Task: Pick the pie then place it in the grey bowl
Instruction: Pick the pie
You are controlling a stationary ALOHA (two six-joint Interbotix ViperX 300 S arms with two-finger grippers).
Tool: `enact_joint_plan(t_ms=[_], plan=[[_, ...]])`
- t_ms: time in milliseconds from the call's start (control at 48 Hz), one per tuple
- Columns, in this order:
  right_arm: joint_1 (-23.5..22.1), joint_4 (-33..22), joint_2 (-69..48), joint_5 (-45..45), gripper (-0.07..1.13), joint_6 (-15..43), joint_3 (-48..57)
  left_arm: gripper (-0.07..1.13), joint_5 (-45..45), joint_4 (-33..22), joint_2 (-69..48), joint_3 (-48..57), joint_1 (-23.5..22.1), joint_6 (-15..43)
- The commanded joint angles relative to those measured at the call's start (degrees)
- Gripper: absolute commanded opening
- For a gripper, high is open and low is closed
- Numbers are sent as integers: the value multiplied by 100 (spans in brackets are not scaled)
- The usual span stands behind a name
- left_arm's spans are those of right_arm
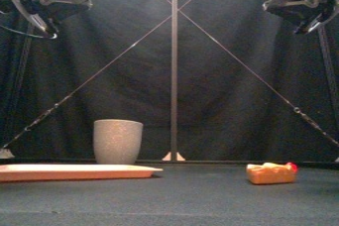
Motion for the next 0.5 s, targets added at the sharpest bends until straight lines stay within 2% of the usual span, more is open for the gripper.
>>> enact_joint_plan(t_ms=[21, 229, 312, 354, 500], plan=[[-26, -9, 229, -9, -1, 26, -132, -1, -35, 0, 70, -70, -26, 9], [-360, -26, 1178, 105, 1, 18, -571, -2, -44, 18, 70, -88, -18, 18], [-510, -18, 1617, 316, 6, 9, -747, -2, -70, 9, 70, -88, -9, 0], [-545, -26, 1784, 369, 12, 18, -800, -2, -70, -9, 70, -97, -9, -9], [-571, -18, 2338, 290, 49, 26, -914, -2, -88, -18, 70, -88, -9, -9]])
